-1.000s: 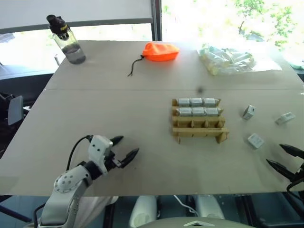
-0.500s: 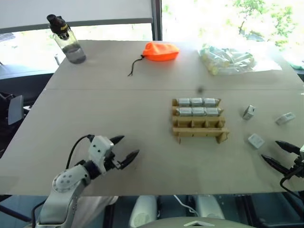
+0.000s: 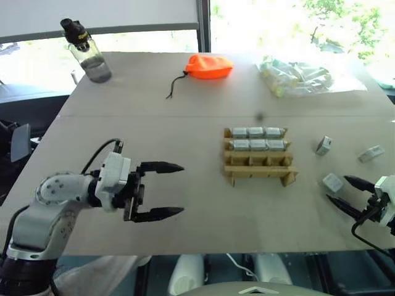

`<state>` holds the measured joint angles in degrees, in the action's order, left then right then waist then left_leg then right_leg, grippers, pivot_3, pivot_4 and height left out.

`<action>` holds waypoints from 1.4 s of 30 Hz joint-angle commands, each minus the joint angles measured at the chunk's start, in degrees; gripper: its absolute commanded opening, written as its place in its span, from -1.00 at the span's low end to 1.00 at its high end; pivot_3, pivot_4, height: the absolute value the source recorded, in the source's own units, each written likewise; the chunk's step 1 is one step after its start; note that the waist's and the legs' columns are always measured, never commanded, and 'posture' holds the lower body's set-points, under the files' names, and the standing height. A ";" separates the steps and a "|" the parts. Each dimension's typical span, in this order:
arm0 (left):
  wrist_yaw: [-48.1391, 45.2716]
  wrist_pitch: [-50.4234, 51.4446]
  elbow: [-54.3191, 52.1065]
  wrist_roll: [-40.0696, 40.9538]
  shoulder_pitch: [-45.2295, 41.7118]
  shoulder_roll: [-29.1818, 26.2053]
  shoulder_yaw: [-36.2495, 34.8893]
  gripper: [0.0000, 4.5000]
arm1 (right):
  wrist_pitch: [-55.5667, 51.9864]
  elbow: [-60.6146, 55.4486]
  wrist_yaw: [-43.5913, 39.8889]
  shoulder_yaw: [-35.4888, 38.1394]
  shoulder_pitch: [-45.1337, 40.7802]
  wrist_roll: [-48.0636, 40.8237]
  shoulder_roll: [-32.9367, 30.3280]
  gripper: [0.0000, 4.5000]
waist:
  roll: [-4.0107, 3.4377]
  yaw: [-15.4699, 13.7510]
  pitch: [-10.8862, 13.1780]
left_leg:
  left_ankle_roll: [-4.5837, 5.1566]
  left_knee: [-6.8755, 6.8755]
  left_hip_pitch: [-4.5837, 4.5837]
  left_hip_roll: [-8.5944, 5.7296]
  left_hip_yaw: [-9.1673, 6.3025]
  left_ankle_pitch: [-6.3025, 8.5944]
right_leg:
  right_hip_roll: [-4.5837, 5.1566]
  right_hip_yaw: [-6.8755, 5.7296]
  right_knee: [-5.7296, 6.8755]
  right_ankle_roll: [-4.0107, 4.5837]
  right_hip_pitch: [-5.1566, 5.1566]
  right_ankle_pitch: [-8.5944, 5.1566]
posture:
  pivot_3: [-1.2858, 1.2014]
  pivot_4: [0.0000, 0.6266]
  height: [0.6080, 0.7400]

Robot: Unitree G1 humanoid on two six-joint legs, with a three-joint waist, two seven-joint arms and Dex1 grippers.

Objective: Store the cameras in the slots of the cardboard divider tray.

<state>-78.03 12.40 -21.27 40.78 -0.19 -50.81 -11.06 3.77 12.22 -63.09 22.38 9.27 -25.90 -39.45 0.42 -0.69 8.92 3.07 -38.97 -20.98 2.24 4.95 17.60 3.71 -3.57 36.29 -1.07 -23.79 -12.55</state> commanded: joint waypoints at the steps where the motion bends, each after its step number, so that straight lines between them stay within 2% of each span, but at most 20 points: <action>1: -1.46 0.68 -0.23 1.08 -1.98 -0.36 0.45 0.98 | -0.04 -2.05 0.36 0.51 0.30 -0.80 0.15 1.00 | 0.02 0.04 0.03 | -0.08 0.00 0.00 0.01 0.01 -0.05 | -0.02 0.01 0.00 0.00 0.00 0.00 | 0.03 -0.52 1.00; 10: -0.52 1.61 -0.32 0.19 -4.83 1.20 1.44 0.98 | 0.25 -2.32 0.97 0.74 0.83 -0.89 1.27 1.00 | 0.04 -0.06 0.05 | -0.18 0.00 -0.01 0.01 0.00 -0.10 | -0.07 0.07 -0.02 -0.04 0.00 -0.02 | 0.03 -0.52 1.00; 11: -0.30 1.68 -0.32 0.22 -5.04 1.33 1.45 1.00 | 0.31 -2.13 0.91 0.71 0.75 -0.84 1.27 0.82 | 0.04 -0.06 0.05 | -0.18 0.00 -0.01 0.01 0.01 -0.10 | -0.07 0.08 -0.02 -0.04 0.00 -0.02 | 0.03 -0.52 1.00; 13: -0.23 1.82 -0.07 0.34 -5.41 1.33 1.37 1.00 | 0.43 -1.82 0.86 0.63 0.53 -0.78 1.30 0.65 | 0.04 -0.05 0.05 | -0.18 0.00 0.01 0.01 0.01 -0.10 | -0.07 0.10 0.00 -0.04 0.00 -0.02 | 0.03 -0.52 1.00; 17: -0.49 2.28 0.63 0.55 -6.18 1.33 1.04 1.00 | 0.49 -1.39 0.76 0.80 0.09 -0.86 1.15 -0.16 | 0.04 -0.05 0.05 | -0.19 0.00 0.02 0.02 0.01 -0.11 | -0.10 0.12 0.01 -0.04 0.00 -0.02 | 0.03 -0.52 1.00; 18: -0.52 2.38 0.70 0.61 -6.33 1.38 1.03 1.00 | 0.61 -1.24 0.65 0.89 0.07 -0.85 1.09 -0.21 | 0.04 -0.05 0.05 | -0.19 0.00 0.02 0.02 0.01 -0.11 | -0.10 0.12 0.01 -0.04 0.00 -0.02 | 0.03 -0.52 1.00; 25: -0.80 3.17 1.19 1.21 -7.48 1.37 1.15 1.00 | 1.45 -1.46 0.60 1.09 0.07 -0.47 0.79 -0.21 | 0.04 -0.05 0.05 | -0.20 0.00 0.02 0.01 0.03 -0.11 | -0.10 0.13 0.00 -0.04 0.00 -0.02 | 0.03 -0.52 1.00; 29: 0.42 6.21 2.16 2.29 -11.13 2.18 2.42 1.00 | 3.71 -5.98 0.95 0.56 -1.15 0.72 -0.15 -0.21 | 0.04 -0.07 0.05 | -0.20 0.00 0.03 0.01 0.02 -0.12 | -0.10 0.12 0.03 -0.05 0.00 -0.02 | 0.03 -0.52 1.00; 34: 3.14 10.50 5.21 -0.51 -17.34 3.34 6.75 1.00 | 10.52 -11.98 5.92 -2.10 -7.54 8.26 -1.03 -0.21 | 0.05 0.19 0.08 | -0.20 -0.06 0.14 0.00 0.11 -0.12 | -0.13 0.24 0.17 -0.24 0.00 -0.11 | 0.03 -0.52 1.00; 36: 6.42 10.56 7.17 -4.54 -20.78 5.03 9.80 1.00 | 11.38 -13.88 9.29 -3.93 -12.12 11.51 -0.83 -0.21 | 0.05 0.16 0.08 | -0.22 -0.09 0.15 0.00 0.11 -0.13 | -0.15 0.25 0.24 -0.24 -0.01 -0.11 | 0.03 -0.52 1.00; 38: 8.94 13.77 8.74 -5.01 -24.93 7.14 12.14 1.00 | 12.92 -15.58 10.22 -6.86 -16.05 14.57 -1.20 -0.21 | 0.09 0.03 0.10 | -0.25 -0.13 0.14 -0.02 0.10 -0.15 | -0.16 0.24 0.27 -0.22 -0.01 -0.09 | 0.03 -0.52 1.00; 40: 11.25 16.75 10.74 -4.27 -29.55 10.66 13.53 1.00 | 18.43 -15.76 10.43 -10.79 -19.03 19.86 -1.76 -0.21 | 0.13 -0.14 0.13 | -0.26 -0.21 0.10 -0.03 0.06 -0.15 | -0.17 0.21 0.30 -0.11 -0.01 -0.02 | 0.03 -0.52 1.00; 42: 15.06 17.69 13.19 -6.96 -33.83 14.29 15.58 1.00 | 25.36 -14.80 11.20 -14.84 -22.24 25.08 -1.85 -0.21 | 0.21 -0.26 0.16 | -0.26 -0.25 0.05 -0.04 -0.03 -0.16 | -0.16 0.15 0.30 -0.10 0.01 -0.02 | 0.03 -0.52 1.00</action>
<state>-65.69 29.15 -8.74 35.29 -31.79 -37.61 3.51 23.14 -1.81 -52.91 9.33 -11.98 -4.45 -40.75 0.63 -0.95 9.09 2.81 -39.23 -21.01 2.18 4.90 17.45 3.56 -3.45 36.55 -1.18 -23.81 -12.57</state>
